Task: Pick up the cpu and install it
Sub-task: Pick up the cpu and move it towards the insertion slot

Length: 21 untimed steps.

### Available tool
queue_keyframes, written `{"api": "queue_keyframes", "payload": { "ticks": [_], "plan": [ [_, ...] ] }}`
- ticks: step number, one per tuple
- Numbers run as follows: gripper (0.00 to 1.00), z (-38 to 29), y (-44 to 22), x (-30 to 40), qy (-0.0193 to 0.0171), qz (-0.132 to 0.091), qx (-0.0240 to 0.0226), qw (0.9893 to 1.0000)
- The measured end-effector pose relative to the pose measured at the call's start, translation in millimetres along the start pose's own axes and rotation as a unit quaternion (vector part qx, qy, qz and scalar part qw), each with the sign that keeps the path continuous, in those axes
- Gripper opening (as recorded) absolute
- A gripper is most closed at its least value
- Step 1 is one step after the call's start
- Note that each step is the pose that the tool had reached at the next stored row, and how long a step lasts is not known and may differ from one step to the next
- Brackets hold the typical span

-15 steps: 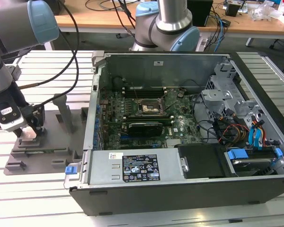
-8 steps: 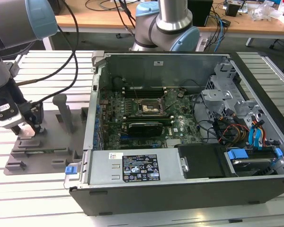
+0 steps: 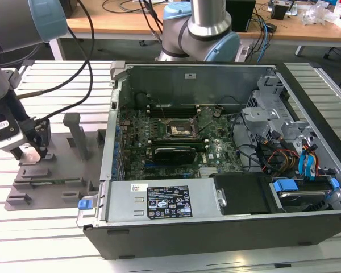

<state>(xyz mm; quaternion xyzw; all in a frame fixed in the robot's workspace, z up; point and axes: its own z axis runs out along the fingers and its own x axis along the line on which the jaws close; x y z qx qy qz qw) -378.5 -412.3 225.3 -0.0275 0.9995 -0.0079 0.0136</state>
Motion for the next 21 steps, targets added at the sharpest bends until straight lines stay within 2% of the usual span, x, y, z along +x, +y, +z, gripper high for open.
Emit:
{"api": "queue_keyframes", "payload": {
  "ticks": [8, 13, 21],
  "plan": [
    [0.55, -12.6, -0.2, -0.3, 0.0, 0.0, 0.0, 1.0],
    [0.55, -24.0, -0.4, -0.6, 0.0, 0.0, 0.0, 1.0],
    [0.55, -37.3, -0.6, -1.0, 0.0, 0.0, 0.0, 1.0]
  ]
}}
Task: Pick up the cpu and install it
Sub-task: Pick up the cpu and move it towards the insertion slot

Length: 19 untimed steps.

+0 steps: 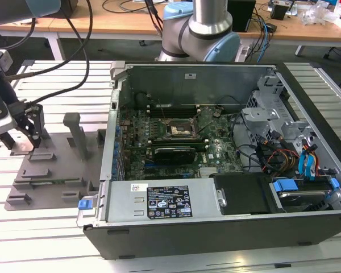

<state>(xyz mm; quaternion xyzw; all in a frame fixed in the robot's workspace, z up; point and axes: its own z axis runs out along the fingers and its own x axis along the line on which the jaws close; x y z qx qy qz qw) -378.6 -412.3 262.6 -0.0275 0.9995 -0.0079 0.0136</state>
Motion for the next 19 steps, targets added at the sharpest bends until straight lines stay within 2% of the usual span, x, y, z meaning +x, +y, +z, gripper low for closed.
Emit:
{"api": "queue_keyframes", "payload": {
  "ticks": [13, 19],
  "plan": [
    [0.55, -24.0, -0.4, -0.6, 0.0, 0.0, 0.0, 1.0],
    [0.55, -32.7, -0.5, -0.9, 0.0, 0.0, 0.0, 1.0]
  ]
}}
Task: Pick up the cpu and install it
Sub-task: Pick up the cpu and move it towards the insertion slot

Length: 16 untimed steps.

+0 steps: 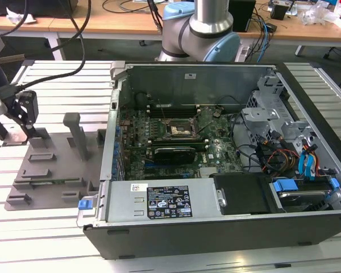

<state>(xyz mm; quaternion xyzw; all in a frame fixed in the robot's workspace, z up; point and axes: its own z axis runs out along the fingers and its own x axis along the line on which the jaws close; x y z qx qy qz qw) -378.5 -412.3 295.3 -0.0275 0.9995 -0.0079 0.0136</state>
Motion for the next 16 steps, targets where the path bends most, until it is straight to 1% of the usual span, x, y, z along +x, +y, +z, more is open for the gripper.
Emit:
{"api": "queue_keyframes", "payload": {
  "ticks": [2, 5, 6, 10, 16],
  "plan": [
    [0.55, -1.7, 0.0, 0.0, 0.0, 0.0, 0.0, 1.0],
    [0.55, -7.0, -0.1, -0.2, 0.0, 0.0, 0.0, 1.0],
    [0.55, -9.9, -0.2, -0.3, 0.0, 0.0, 0.0, 1.0],
    [0.55, -14.6, -0.3, -0.4, 0.0, 0.0, 0.0, 1.0],
    [0.55, -25.4, -0.4, -0.7, 0.0, 0.0, 0.0, 1.0]
  ]
}}
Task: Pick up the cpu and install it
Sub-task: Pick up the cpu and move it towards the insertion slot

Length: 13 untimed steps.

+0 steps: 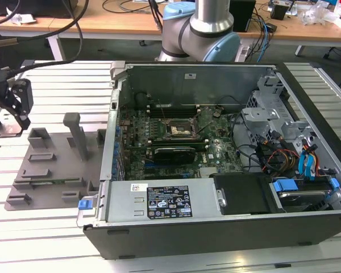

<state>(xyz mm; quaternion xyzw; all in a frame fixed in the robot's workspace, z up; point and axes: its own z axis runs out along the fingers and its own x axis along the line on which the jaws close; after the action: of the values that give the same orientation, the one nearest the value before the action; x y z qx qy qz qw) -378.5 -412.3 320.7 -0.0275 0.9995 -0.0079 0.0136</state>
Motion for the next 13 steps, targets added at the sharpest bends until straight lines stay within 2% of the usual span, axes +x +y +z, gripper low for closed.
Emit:
{"api": "queue_keyframes", "payload": {
  "ticks": [5, 13],
  "plan": [
    [0.55, -5.9, -0.1, -0.1, 0.0, 0.0, 0.0, 1.0],
    [0.55, -20.6, -0.3, -0.5, 0.0, 0.0, 0.0, 1.0]
  ]
}}
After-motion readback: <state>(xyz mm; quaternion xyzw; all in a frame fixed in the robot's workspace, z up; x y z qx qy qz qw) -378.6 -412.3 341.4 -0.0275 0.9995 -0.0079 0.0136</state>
